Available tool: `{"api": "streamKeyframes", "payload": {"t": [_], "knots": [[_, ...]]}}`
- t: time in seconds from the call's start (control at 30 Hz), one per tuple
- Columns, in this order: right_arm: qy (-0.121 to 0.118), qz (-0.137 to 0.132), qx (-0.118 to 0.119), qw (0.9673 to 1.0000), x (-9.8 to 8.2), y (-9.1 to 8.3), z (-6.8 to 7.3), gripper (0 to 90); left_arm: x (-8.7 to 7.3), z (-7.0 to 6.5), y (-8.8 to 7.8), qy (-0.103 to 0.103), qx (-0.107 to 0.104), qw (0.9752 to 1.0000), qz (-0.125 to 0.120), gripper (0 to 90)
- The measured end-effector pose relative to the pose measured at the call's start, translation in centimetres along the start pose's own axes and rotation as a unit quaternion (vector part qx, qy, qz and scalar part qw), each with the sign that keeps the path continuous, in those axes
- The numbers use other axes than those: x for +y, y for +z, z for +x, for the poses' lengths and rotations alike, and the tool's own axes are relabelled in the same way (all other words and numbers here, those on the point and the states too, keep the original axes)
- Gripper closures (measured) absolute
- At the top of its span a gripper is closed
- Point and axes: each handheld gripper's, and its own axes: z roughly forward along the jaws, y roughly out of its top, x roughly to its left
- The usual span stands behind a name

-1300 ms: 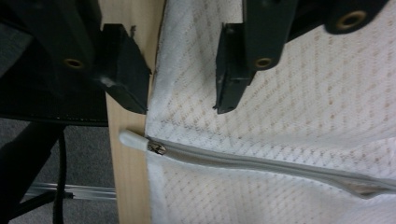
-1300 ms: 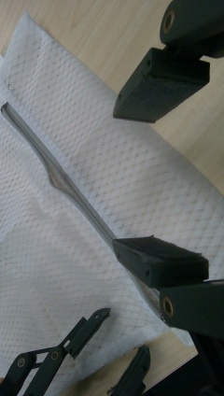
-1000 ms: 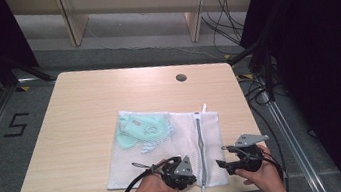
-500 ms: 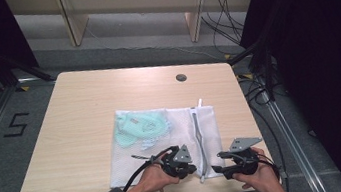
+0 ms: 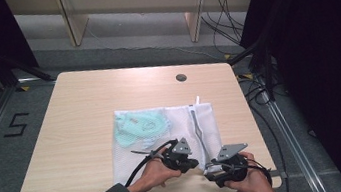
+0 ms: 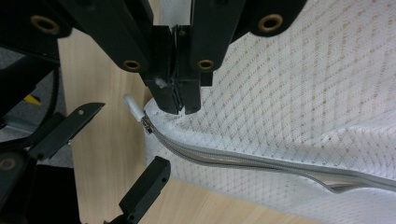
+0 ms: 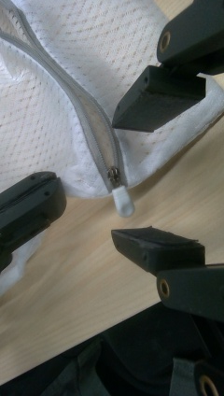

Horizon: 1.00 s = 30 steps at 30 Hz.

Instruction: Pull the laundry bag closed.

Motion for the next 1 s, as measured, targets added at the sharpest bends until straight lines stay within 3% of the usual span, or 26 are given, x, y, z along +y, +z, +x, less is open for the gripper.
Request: {"api": "streamKeyframes", "payload": {"t": [0.03,0.1,0.13,0.2,0.23,0.27,0.3,0.33,0.37,0.4,0.43,0.47,0.5,0.53,0.57,0.6,0.63,0.73,0.77,0.8,1.0], "knots": [[-0.003,0.012,0.002,0.9999,0.1,-0.2,0.0,40.4,0.1,0.0,-0.1,-0.007,0.001,1.0,-0.005,87.7],[-0.003,0.001,-0.002,1.0,0.1,0.1,0.1,40.1,0.2,-0.1,-0.1,-0.015,-0.002,0.9998,-0.011,87.7],[-0.007,0.018,0.003,0.9998,0.3,0.0,0.2,38.7,0.2,0.1,-0.2,-0.008,-0.004,0.9999,-0.011,87.7],[-0.004,0.01,-0.004,0.9999,0.2,0.3,0.5,38.0,0.3,0.0,-0.2,-0.027,-0.007,0.9995,-0.016,87.8],[-0.02,0.016,-0.011,0.9996,0.4,0.4,0.4,37.9,0.3,0.0,-0.2,-0.028,-0.007,0.9994,-0.018,87.7],[-0.02,0.016,-0.011,0.9996,0.4,0.4,0.4,37.9,0.4,0.2,-0.3,-0.016,-0.008,0.9997,-0.015,87.7],[-0.008,0.026,-0.01,0.9996,0.5,0.3,0.7,37.9,0.4,0.2,-0.3,-0.021,-0.011,0.9996,-0.017,87.7],[-0.022,0.023,-0.016,0.9994,0.5,0.5,0.6,37.9,0.4,0.2,-0.3,-0.024,-0.014,0.9995,-0.016,87.7],[-0.002,0.039,-0.016,0.9991,0.6,0.4,0.8,38.0,0.4,0.2,-0.3,-0.026,-0.017,0.9994,-0.016,87.7],[-0.002,0.039,-0.016,0.9991,0.6,0.4,0.8,38.0,0.4,0.1,-0.3,-0.033,-0.017,0.9992,-0.016,87.7],[-0.021,0.04,-0.018,0.9988,0.6,0.4,0.5,38.0,0.3,0.1,-0.2,-0.033,-0.022,0.999,-0.02,87.7],[-0.019,0.041,-0.019,0.9988,0.6,0.4,0.5,38.3,0.4,0.1,-0.2,-0.031,-0.021,0.9991,-0.018,87.7],[-0.012,0.02,-0.029,0.9993,0.4,0.7,0.7,38.5,0.3,0.0,-0.2,-0.038,-0.025,0.9988,-0.018,87.7],[-0.011,0.034,-0.03,0.9989,0.5,0.6,0.6,39.2,0.3,0.0,-0.1,-0.041,-0.03,0.9985,-0.02,87.7],[-0.007,0.035,-0.032,0.9988,0.5,0.5,0.6,40.0,0.4,0.0,-0.1,-0.035,-0.029,0.9988,-0.019,87.7],[-0.013,0.037,-0.036,0.9986,0.4,0.6,0.4,40.2,0.4,-0.1,-0.1,-0.045,-0.028,0.9984,-0.022,87.7],[-0.009,0.04,-0.04,0.9984,0.4,0.6,0.5,41.3,0.4,0.0,-0.2,-0.037,-0.032,0.9986,-0.021,87.7],[-0.007,0.05,-0.036,0.9981,0.5,0.3,0.4,42.7,0.5,0.0,-0.3,-0.043,-0.033,0.9983,-0.023,87.7],[-0.002,0.03,-0.043,0.9986,0.4,0.6,0.4,43.6,0.5,0.0,-0.3,-0.048,-0.034,0.998,-0.024,87.7],[-0.007,0.04,-0.045,0.9982,0.4,0.2,0.2,45.8,0.5,0.2,-0.3,-0.038,-0.033,0.9985,-0.021,87.7],[0.001,0.031,-0.052,0.9982,0.3,-0.4,0.1,55.2,0.5,0.1,-0.3,-0.041,-0.032,0.9984,-0.02,87.7]]}}
